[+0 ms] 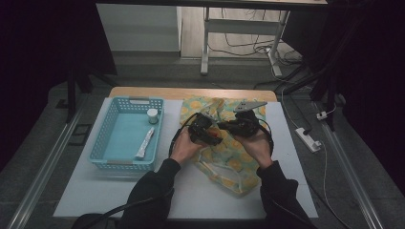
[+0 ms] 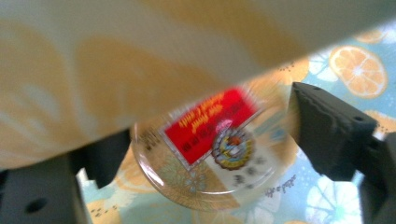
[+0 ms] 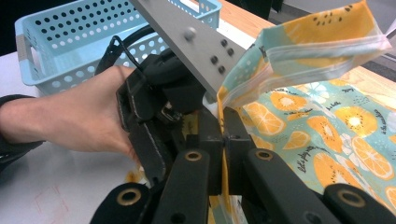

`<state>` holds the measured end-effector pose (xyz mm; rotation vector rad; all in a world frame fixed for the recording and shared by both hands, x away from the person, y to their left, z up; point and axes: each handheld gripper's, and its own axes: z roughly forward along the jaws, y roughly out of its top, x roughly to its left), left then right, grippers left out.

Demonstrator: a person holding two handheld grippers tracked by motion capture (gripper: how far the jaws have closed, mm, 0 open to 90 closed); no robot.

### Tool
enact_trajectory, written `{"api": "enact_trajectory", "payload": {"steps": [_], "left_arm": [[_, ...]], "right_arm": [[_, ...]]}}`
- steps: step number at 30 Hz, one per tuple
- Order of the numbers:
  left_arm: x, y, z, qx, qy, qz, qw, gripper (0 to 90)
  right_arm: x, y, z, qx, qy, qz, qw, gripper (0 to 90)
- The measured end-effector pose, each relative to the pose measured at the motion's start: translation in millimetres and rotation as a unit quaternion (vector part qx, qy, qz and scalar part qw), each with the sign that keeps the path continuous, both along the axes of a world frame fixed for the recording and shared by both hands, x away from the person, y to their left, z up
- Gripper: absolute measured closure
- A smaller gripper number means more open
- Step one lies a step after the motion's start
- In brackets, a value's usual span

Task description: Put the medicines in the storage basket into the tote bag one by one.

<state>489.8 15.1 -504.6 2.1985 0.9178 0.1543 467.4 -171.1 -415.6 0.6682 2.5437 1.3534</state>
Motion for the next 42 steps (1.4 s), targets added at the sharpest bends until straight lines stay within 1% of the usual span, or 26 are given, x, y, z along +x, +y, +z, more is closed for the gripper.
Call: {"api": "enact_trajectory", "payload": {"steps": [3, 5, 11, 14, 23, 30, 34, 37, 39, 41, 42], "left_arm": [[-3.2, 3.7, 4.6, -0.002, 0.0, -0.003, 1.0, 12.2], [-6.0, 6.9, 7.7, -0.001, 0.003, -0.009, 1.0, 11.1], [-18.8, 18.1, 17.1, 0.001, 0.012, -0.024, 0.9996, 9.0], [-25.5, 23.6, 22.1, 0.002, 0.012, -0.029, 0.9995, 8.1], [-42.9, 37.5, 29.1, 0.004, 0.011, -0.032, 0.9994, 4.2], [-56.5, 47.6, 35.1, -0.012, 0.013, -0.038, 0.9991, 1.0], [-62.2, 56.7, 38.7, -0.024, 0.013, -0.038, 0.9989, 0.0], [-65.5, 65.7, 40.0, -0.028, 0.009, -0.03, 0.9991, 0.0], [-67.3, 72.2, 40.2, -0.033, 0.011, -0.026, 0.9991, 0.0], [-69.7, 78.1, 40.2, -0.031, 0.012, -0.023, 0.9992, 0.0], [-71.0, 80.7, 40.5, -0.026, 0.011, -0.02, 0.9994, 0.0]], "right_arm": [[0.1, -1.2, 1.0, 0.002, -0.002, -0.001, 1.0, 90.0], [-0.2, -1.5, 1.6, 0.005, -0.003, -0.001, 1.0, 89.9], [-1.8, -1.8, 4.3, 0.01, -0.005, 0.0, 0.9999, 89.9], [-2.4, -1.1, 4.8, 0.011, -0.006, 0.001, 0.9999, 89.9], [-4.0, -0.1, 6.3, 0.013, -0.007, 0.004, 0.9999, 89.9], [-5.1, 1.1, 6.9, 0.012, -0.008, 0.007, 0.9999, 89.9], [-4.8, 0.8, 6.8, 0.012, -0.007, 0.006, 0.9999, 89.9], [-4.5, 0.6, 6.5, 0.012, -0.006, 0.006, 0.9999, 89.9], [-4.3, 0.5, 6.2, 0.012, -0.005, 0.005, 0.9999, 89.9], [-4.2, 0.5, 6.0, 0.011, -0.005, 0.005, 0.9999, 89.9], [-4.1, 0.3, 5.9, 0.011, -0.005, 0.005, 0.9999, 89.9]]}}
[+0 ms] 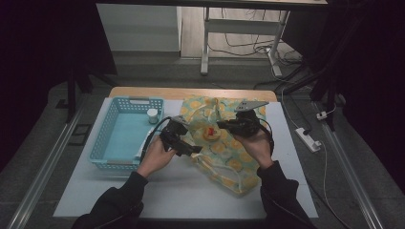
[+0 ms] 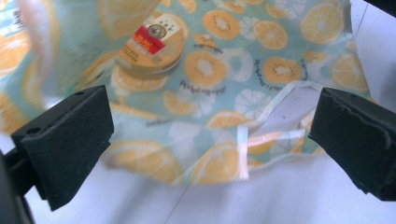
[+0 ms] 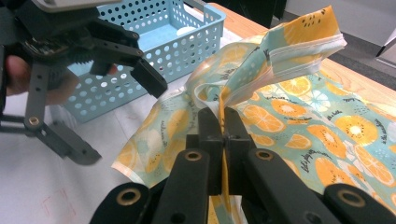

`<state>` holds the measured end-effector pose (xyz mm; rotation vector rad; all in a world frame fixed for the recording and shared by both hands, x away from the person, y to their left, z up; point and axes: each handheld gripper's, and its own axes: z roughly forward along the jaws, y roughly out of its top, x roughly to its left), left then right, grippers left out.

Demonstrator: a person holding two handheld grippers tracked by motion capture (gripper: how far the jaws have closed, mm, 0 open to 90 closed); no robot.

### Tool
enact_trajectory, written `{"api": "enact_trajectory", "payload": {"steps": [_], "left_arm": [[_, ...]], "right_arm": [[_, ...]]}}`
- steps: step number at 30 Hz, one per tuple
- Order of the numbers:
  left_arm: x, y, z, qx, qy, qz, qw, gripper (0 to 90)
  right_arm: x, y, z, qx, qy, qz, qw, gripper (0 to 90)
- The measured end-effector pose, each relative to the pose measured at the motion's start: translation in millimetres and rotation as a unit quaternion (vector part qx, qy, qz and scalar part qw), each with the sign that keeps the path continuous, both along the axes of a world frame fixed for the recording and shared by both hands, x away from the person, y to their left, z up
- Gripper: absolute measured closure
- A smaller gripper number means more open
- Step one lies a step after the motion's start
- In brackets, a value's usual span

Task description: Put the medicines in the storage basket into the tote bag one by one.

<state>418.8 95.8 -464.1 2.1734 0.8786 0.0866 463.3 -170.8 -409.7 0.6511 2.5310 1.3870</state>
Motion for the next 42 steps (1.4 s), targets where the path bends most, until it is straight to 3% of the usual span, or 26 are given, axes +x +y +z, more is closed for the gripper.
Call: {"api": "enact_trajectory", "payload": {"steps": [2, 6, 16, 19, 22, 26, 31, 42], "left_arm": [[-2.8, 5.7, 1.4, 0.007, -0.003, 0.007, 0.9999, 0.0], [-6.8, 20.3, 6.2, -0.007, -0.008, 0.016, 0.9998, 0.4], [-8.7, 62.7, 15.7, -0.021, -0.007, 0.047, 0.9987, 0.3], [-9.1, 76.5, 17.3, -0.011, -0.013, 0.066, 0.9976, 0.1], [-9.8, 91.3, 17.6, 0.0, -0.026, 0.093, 0.9953, 0.0], [-8.8, 110.3, 14.8, 0.011, -0.026, 0.123, 0.992, 0.0], [-4.2, 127.7, 8.6, 0.031, -0.003, 0.159, 0.9868, 0.5], [13.4, 143.3, -16.4, 0.06, 0.029, 0.178, 0.9818, 0.0]], "right_arm": [[0.2, -0.3, -0.1, -0.001, 0.0, 0.0, 1.0, 89.8], [0.6, -0.2, -0.7, -0.002, 0.001, -0.001, 1.0, 89.8], [0.7, -1.0, -0.4, -0.002, 0.0, -0.002, 1.0, 89.8], [0.7, -0.9, -0.4, -0.002, 0.0, -0.002, 1.0, 89.8], [0.8, -1.2, -0.3, -0.002, 0.0, -0.002, 1.0, 89.8], [1.1, -1.6, -0.4, -0.002, 0.0, -0.003, 1.0, 89.8], [1.0, -1.1, -0.7, -0.003, 0.0, -0.002, 1.0, 89.8], [1.3, -1.2, -1.3, -0.003, 0.001, -0.002, 1.0, 89.7]]}}
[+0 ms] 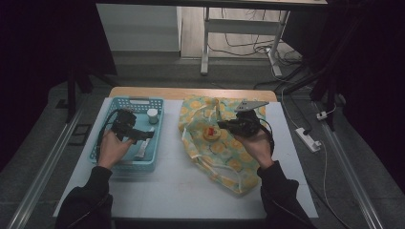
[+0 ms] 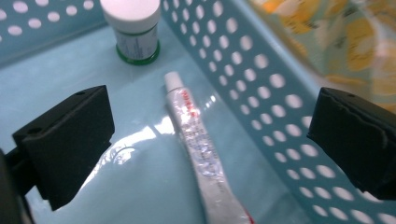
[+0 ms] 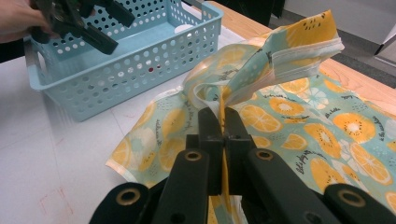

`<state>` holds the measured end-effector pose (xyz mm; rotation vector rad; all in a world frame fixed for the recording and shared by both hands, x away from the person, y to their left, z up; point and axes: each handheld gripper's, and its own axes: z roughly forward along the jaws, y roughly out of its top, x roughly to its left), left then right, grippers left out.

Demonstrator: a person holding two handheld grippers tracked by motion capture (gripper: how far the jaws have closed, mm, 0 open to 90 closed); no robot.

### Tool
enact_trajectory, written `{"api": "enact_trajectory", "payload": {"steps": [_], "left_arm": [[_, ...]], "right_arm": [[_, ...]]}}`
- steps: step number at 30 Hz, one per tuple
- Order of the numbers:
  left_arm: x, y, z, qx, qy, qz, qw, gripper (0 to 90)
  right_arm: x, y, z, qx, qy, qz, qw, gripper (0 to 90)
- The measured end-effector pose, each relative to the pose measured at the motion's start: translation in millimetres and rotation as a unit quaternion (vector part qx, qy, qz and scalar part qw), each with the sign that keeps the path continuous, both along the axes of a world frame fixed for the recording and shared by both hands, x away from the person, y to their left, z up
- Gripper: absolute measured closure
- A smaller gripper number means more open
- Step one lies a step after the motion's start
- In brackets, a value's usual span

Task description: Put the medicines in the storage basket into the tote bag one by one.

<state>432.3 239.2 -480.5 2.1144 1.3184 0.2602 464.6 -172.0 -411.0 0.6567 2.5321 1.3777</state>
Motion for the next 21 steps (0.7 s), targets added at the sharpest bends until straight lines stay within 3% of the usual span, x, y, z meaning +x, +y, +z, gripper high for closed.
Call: {"api": "enact_trajectory", "payload": {"steps": [10, 21], "left_arm": [[11.7, -5.1, -22.5, 0.042, 0.05, -0.018, 0.9977, 0.0], [15.2, -12.0, -33.7, 0.082, 0.092, -0.021, 0.9921, 0.0]], "right_arm": [[0.0, 0.2, -0.4, -0.001, 0.001, 0.001, 1.0, 89.7], [0.2, 0.4, -0.8, -0.002, 0.002, 0.002, 1.0, 89.6]]}}
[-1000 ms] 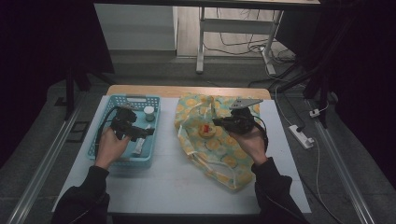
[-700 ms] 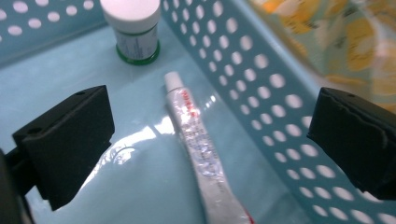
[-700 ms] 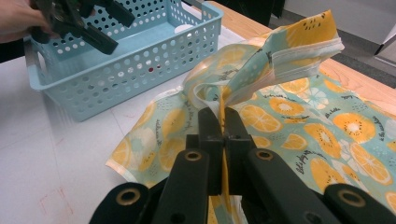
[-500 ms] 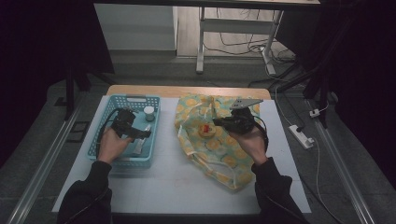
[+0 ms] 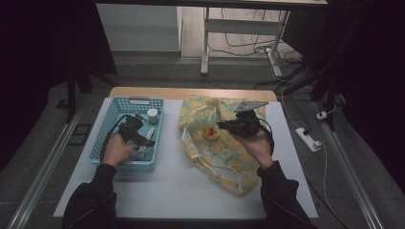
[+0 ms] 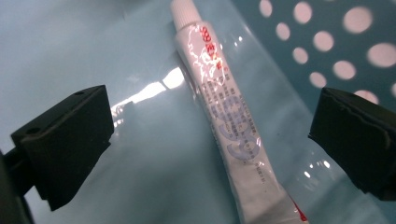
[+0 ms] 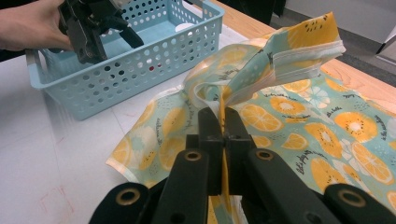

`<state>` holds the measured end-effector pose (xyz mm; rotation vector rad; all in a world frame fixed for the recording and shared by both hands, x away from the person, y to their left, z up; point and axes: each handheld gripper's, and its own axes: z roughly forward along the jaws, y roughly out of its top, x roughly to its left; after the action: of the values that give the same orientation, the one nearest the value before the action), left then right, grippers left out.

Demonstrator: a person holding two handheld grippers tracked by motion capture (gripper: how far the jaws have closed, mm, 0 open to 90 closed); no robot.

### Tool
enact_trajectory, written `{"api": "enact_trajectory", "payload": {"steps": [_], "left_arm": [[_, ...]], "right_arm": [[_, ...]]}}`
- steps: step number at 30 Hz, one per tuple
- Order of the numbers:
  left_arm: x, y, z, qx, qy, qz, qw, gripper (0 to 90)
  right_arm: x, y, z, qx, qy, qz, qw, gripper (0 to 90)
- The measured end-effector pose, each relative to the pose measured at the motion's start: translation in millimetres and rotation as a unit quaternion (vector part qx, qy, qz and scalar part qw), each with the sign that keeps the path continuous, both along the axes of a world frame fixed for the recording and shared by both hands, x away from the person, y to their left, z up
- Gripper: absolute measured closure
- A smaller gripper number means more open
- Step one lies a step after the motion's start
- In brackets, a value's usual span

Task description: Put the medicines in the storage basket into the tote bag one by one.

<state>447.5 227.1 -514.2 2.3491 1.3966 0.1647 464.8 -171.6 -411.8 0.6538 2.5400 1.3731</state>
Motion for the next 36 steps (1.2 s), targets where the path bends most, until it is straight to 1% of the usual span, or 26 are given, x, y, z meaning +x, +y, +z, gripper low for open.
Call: {"api": "enact_trajectory", "payload": {"steps": [6, 11, 12, 14, 16, 18, 26, 30, 34, 36], "left_arm": [[0.8, -4.0, -2.7, 0.016, 0.011, 0.0, 0.9998, 2.2], [0.1, -7.6, -4.0, 0.031, 0.014, -0.008, 0.9994, 8.9], [0.0, -8.0, -4.1, 0.031, 0.015, -0.01, 0.9994, 10.4], [-0.5, -8.3, -4.0, 0.03, 0.016, -0.013, 0.9993, 16.7], [-0.8, -8.4, -4.0, 0.03, 0.016, -0.013, 0.9993, 20.8], [-1.6, -8.3, -3.2, 0.032, 0.011, -0.013, 0.9993, 26.0], [-2.4, -5.5, -0.4, 0.013, 0.009, -0.006, 0.9999, 49.2], [-2.4, -5.4, 0.2, 0.004, 0.012, -0.007, 0.9999, 57.3], [-1.9, -5.9, 0.7, 0.004, 0.017, -0.003, 0.9998, 61.9], [-1.3, -6.6, 1.0, 0.008, 0.018, -0.002, 0.9998, 64.6]], "right_arm": [[0.5, 0.1, -0.9, -0.001, 0.001, 0.0, 1.0, 89.6], [0.7, 0.2, -1.3, -0.002, 0.002, 0.0, 1.0, 89.6], [0.7, 0.3, -1.4, -0.002, 0.002, 0.0, 1.0, 89.6], [0.7, 0.4, -1.6, -0.003, 0.002, 0.001, 1.0, 89.6], [0.7, 0.4, -1.7, -0.002, 0.002, 0.002, 1.0, 89.6], [0.8, 0.4, -1.8, -0.002, 0.002, 0.003, 1.0, 89.6], [0.7, 0.5, -1.6, -0.001, 0.002, 0.005, 1.0, 89.5], [0.3, 1.1, -1.8, -0.001, 0.001, 0.007, 1.0, 89.6], [0.2, 1.4, -1.6, -0.001, 0.001, 0.008, 1.0, 89.6], [0.2, 1.5, -1.7, -0.001, 0.001, 0.008, 1.0, 89.6]]}}
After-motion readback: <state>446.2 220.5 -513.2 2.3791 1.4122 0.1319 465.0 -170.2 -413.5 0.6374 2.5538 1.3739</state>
